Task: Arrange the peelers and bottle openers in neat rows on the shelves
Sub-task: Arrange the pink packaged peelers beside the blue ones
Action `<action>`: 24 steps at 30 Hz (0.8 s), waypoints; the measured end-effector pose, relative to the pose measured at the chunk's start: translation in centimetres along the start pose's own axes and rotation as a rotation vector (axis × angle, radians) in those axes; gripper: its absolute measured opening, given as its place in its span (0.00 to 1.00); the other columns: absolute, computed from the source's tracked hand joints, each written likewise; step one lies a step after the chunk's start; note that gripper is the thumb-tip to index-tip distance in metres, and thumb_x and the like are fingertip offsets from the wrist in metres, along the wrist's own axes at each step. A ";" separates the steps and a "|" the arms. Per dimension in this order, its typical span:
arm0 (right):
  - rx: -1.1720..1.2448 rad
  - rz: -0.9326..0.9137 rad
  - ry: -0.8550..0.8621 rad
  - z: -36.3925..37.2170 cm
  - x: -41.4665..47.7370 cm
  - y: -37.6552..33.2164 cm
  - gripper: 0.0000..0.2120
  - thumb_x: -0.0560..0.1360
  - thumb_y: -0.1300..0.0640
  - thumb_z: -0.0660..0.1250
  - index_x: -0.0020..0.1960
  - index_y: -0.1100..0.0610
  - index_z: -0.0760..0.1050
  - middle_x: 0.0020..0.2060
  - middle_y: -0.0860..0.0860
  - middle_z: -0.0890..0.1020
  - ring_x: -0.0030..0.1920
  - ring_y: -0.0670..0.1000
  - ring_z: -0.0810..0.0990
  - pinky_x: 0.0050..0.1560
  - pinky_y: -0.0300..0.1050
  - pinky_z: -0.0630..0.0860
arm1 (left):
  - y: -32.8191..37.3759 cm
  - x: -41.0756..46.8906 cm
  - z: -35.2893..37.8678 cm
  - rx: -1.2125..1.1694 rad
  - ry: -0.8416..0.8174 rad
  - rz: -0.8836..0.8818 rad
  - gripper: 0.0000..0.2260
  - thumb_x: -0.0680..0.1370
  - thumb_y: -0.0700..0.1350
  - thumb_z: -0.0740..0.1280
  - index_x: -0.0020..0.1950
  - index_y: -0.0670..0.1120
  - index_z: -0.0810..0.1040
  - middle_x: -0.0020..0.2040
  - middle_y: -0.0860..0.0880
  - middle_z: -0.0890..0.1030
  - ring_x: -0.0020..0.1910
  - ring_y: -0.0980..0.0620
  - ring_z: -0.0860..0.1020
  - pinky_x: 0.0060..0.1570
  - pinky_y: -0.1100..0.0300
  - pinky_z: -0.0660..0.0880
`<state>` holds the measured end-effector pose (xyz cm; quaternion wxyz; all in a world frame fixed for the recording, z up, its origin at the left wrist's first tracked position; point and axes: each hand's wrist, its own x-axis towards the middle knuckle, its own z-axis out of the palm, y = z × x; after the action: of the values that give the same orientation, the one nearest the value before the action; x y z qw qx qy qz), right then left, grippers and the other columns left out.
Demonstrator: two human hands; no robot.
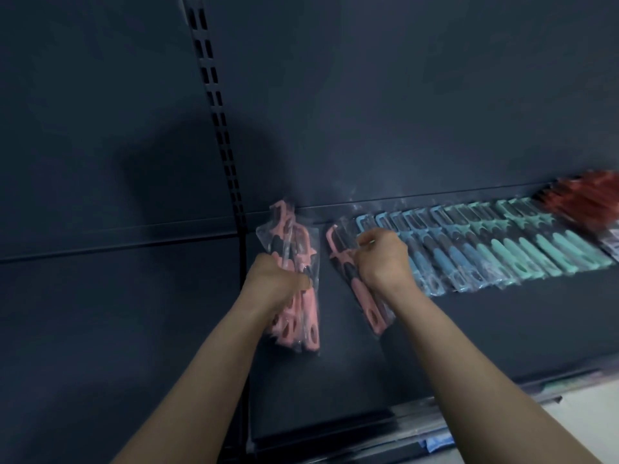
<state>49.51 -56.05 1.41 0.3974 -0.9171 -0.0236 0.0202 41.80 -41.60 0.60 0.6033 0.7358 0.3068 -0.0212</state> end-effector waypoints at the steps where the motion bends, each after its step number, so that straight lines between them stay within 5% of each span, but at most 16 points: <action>1: -0.018 -0.012 -0.005 0.1 0.0 0.1 0.07 0.72 0.63 0.68 0.50 0.59 0.78 0.49 0.57 0.82 0.48 0.56 0.78 0.43 0.38 0.68 | -0.2 0.0 -0.1 0.013 0.030 0.002 0.06 0.68 0.35 0.70 0.42 0.41 0.78 0.33 0.47 0.78 0.23 0.57 0.76 0.23 0.67 0.71; 7: -0.315 -0.116 -0.181 1.0 -0.8 -0.2 0.20 0.70 0.53 0.71 0.56 0.61 0.69 0.53 0.61 0.79 0.54 0.61 0.77 0.45 0.46 0.70 | -0.3 -0.2 -0.2 0.113 0.199 0.022 0.22 0.68 0.42 0.72 0.58 0.39 0.69 0.46 0.44 0.78 0.38 0.48 0.79 0.28 0.62 0.70; 14: -0.423 -0.179 -0.151 1.5 -1.2 -0.4 0.14 0.72 0.58 0.67 0.54 0.63 0.70 0.53 0.62 0.79 0.54 0.63 0.77 0.41 0.44 0.66 | -0.3 -0.7 0.6 0.230 0.218 0.018 0.27 0.69 0.45 0.71 0.64 0.41 0.62 0.51 0.45 0.75 0.42 0.49 0.77 0.32 0.59 0.72; 17: -0.374 -0.168 -0.057 0.8 -0.5 -0.4 0.12 0.75 0.56 0.64 0.53 0.64 0.70 0.51 0.63 0.79 0.52 0.64 0.77 0.41 0.45 0.65 | -0.3 -0.9 0.8 0.405 0.280 0.054 0.33 0.71 0.50 0.71 0.69 0.41 0.58 0.63 0.42 0.64 0.50 0.45 0.72 0.43 0.55 0.72; 20: -0.364 -0.164 -0.021 0.4 0.4 -0.3 0.11 0.74 0.58 0.63 0.53 0.65 0.71 0.51 0.64 0.79 0.52 0.64 0.77 0.41 0.45 0.65 | -0.5 -1.0 1.1 0.572 0.382 0.127 0.37 0.70 0.55 0.71 0.71 0.41 0.57 0.65 0.40 0.61 0.62 0.39 0.65 0.57 0.47 0.68; 24: -0.383 -0.168 -0.037 0.5 1.1 -0.1 0.11 0.75 0.61 0.62 0.54 0.65 0.73 0.54 0.63 0.75 0.53 0.64 0.76 0.46 0.48 0.72 | -0.7 -1.2 1.6 0.745 0.465 0.271 0.36 0.68 0.56 0.72 0.69 0.48 0.59 0.65 0.43 0.61 0.62 0.41 0.62 0.59 0.46 0.64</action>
<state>50.62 -55.57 1.09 0.2156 -0.9702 -0.1106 -0.0011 41.03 -43.48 0.08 0.2103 0.9213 0.3063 0.1146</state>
